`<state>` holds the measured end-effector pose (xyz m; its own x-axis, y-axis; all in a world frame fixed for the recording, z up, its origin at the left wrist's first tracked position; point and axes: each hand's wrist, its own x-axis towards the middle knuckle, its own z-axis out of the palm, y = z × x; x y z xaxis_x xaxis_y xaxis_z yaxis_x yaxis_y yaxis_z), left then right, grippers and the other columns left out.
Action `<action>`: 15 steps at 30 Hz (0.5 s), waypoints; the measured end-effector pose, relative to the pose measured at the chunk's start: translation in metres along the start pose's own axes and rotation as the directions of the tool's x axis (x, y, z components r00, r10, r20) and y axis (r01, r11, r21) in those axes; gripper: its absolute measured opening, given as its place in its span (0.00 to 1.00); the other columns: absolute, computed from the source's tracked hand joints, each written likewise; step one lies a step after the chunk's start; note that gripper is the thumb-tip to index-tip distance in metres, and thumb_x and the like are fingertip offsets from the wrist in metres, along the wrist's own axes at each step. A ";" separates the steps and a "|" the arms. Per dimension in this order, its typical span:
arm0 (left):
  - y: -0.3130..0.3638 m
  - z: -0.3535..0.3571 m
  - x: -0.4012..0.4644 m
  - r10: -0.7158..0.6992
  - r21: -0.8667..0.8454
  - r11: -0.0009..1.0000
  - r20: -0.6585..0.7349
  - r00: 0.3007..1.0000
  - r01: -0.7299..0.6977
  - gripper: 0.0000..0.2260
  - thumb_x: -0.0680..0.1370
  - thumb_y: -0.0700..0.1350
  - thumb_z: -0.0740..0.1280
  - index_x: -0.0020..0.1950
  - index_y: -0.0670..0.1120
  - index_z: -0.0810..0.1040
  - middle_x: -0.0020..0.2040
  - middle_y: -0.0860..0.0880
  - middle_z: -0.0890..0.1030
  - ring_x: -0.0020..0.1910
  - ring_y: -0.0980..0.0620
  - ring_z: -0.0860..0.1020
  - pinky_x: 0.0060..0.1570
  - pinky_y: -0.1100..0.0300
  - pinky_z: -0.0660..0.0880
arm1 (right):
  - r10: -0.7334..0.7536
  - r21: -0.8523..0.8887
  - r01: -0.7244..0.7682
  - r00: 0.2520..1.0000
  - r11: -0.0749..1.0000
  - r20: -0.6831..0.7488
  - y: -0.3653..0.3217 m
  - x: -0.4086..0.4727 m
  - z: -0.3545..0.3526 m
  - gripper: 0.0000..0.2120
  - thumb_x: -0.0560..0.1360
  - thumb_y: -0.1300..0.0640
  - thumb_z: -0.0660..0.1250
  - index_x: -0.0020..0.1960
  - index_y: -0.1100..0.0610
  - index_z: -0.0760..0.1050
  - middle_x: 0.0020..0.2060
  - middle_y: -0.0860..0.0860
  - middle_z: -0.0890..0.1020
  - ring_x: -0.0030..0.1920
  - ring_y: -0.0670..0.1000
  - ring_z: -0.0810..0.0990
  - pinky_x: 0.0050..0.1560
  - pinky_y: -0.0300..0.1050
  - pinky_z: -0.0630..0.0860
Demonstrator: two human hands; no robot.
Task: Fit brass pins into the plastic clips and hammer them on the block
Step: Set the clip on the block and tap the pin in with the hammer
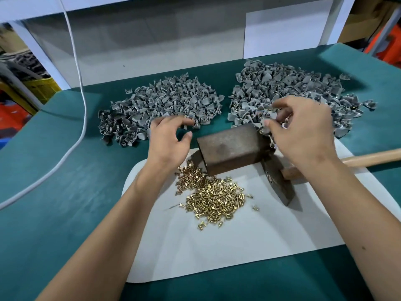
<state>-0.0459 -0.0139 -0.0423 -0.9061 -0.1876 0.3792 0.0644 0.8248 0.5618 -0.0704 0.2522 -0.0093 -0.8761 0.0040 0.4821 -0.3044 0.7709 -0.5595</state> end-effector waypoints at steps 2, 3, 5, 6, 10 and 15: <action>-0.006 0.001 0.001 -0.010 0.048 0.999 0.028 1.000 0.008 0.15 0.80 0.40 0.70 0.66 0.52 0.81 0.70 0.52 0.78 0.69 0.51 0.65 0.68 0.55 0.56 | -0.018 0.030 0.019 0.999 0.999 -0.028 -0.001 -0.002 -0.003 0.13 0.74 0.55 0.77 0.58 0.52 0.82 0.39 0.46 0.82 0.39 0.49 0.78 0.52 0.52 0.81; -0.008 0.001 0.002 -0.005 0.071 0.998 0.041 0.999 0.002 0.17 0.80 0.39 0.69 0.67 0.52 0.80 0.72 0.52 0.77 0.71 0.50 0.66 0.70 0.57 0.55 | -0.059 0.048 0.061 0.998 0.997 -0.035 -0.004 -0.005 -0.004 0.12 0.74 0.56 0.76 0.57 0.53 0.83 0.39 0.47 0.82 0.39 0.48 0.78 0.51 0.52 0.81; -0.008 0.001 0.003 0.011 0.101 0.995 0.066 0.998 -0.018 0.18 0.80 0.39 0.69 0.69 0.51 0.80 0.73 0.51 0.75 0.74 0.49 0.68 0.74 0.56 0.54 | -0.194 0.081 0.195 0.981 0.977 -0.022 -0.016 -0.013 -0.005 0.10 0.75 0.58 0.75 0.56 0.55 0.83 0.41 0.47 0.82 0.40 0.46 0.77 0.49 0.44 0.80; -0.007 0.002 0.003 0.019 0.103 0.994 0.071 0.997 -0.027 0.18 0.80 0.38 0.69 0.68 0.51 0.80 0.72 0.51 0.76 0.74 0.48 0.69 0.77 0.54 0.55 | -0.274 0.101 0.272 0.962 0.957 0.010 -0.023 -0.019 -0.004 0.09 0.75 0.58 0.75 0.55 0.55 0.83 0.43 0.47 0.83 0.41 0.45 0.78 0.48 0.38 0.79; -0.008 0.003 0.000 0.008 0.057 0.998 0.050 0.999 -0.011 0.16 0.78 0.37 0.70 0.65 0.48 0.82 0.62 0.49 0.82 0.63 0.49 0.78 0.70 0.52 0.72 | -0.596 0.239 0.547 0.756 0.802 0.269 -0.056 -0.051 0.006 0.07 0.77 0.56 0.74 0.54 0.57 0.83 0.46 0.47 0.83 0.46 0.46 0.78 0.51 0.39 0.77; -0.008 -0.001 -0.001 -0.021 -0.027 0.999 0.031 0.999 0.022 0.11 0.75 0.34 0.71 0.55 0.44 0.85 0.51 0.51 0.85 0.52 0.51 0.82 0.59 0.55 0.78 | -0.799 0.296 0.767 0.430 0.569 0.421 -0.087 -0.080 0.026 0.10 0.81 0.49 0.66 0.54 0.53 0.82 0.50 0.47 0.80 0.56 0.52 0.72 0.57 0.50 0.73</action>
<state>-0.0457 -0.0206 -0.0466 -0.9197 -0.1887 0.3443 0.0555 0.8056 0.5898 0.0160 0.1683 -0.0165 -0.2908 -0.8820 0.3708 -0.9561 0.2531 -0.1477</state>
